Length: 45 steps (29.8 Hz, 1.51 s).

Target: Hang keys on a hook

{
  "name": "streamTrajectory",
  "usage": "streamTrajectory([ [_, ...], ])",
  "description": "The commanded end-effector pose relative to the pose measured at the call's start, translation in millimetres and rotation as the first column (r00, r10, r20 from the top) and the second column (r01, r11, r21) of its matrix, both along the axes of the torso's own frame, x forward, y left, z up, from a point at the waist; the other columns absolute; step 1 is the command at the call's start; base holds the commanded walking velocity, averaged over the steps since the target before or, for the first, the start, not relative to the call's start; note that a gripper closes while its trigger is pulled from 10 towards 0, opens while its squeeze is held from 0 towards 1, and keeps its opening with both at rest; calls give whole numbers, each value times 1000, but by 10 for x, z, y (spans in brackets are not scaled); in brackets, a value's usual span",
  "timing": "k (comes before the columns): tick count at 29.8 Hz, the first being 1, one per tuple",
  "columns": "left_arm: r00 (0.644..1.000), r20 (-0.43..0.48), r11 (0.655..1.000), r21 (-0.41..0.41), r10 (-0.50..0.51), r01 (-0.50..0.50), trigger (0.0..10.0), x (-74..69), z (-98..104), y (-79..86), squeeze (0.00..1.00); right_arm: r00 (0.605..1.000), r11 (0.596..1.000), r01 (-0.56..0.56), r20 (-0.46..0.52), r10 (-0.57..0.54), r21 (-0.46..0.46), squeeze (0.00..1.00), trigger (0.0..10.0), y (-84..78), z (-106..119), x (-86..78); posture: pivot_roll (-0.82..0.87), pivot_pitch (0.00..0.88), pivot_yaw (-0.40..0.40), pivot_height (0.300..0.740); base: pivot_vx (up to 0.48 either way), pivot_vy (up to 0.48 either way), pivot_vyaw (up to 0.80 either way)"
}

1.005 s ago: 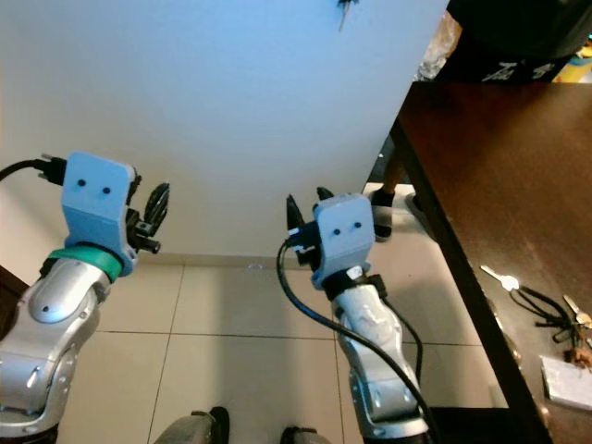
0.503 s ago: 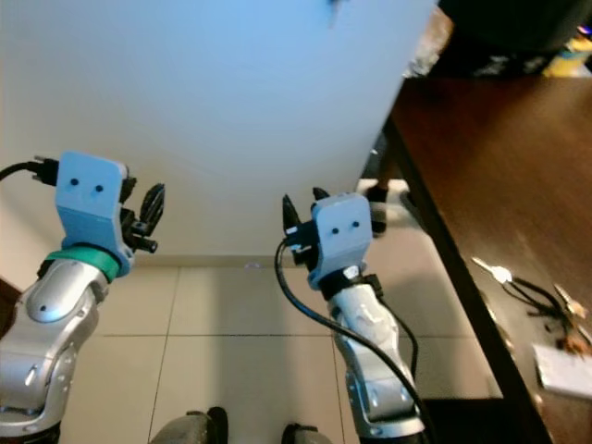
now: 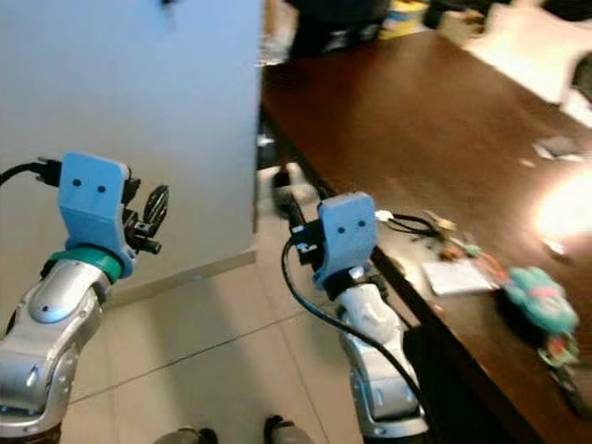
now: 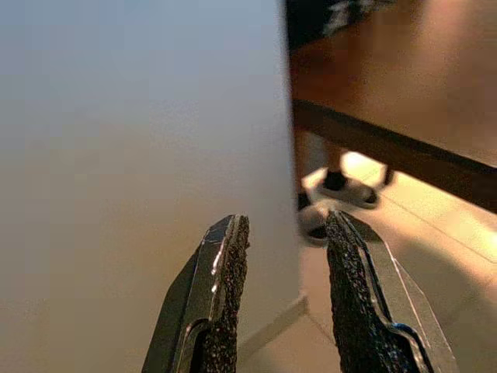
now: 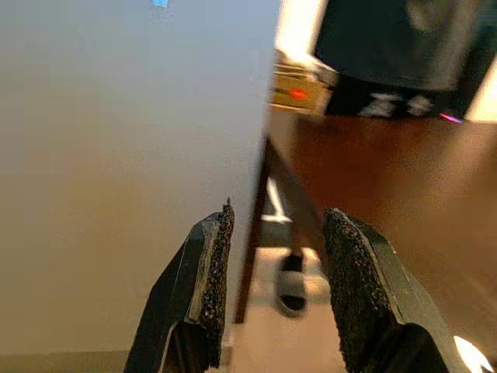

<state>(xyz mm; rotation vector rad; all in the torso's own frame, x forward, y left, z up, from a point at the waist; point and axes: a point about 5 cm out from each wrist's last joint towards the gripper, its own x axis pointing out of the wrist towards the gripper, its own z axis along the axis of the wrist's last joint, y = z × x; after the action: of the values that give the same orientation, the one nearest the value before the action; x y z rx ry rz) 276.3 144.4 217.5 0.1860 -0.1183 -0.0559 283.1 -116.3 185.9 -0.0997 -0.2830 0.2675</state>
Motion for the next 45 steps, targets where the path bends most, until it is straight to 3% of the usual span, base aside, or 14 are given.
streamTrajectory([
  [1,1000,-25,1000,8,-3,4,10000,-6,-44,-2,0,1000,1000,-4,-29,4,-2,0,10000,0,-52,-1,123,103,64,740,0,0,-800],
  [45,991,-74,993,24,-114,116,10000,-23,-43,-51,0,999,1000,-6,-37,6,-5,0,10000,9,-67,-7,125,110,65,740,0,0,-800],
])
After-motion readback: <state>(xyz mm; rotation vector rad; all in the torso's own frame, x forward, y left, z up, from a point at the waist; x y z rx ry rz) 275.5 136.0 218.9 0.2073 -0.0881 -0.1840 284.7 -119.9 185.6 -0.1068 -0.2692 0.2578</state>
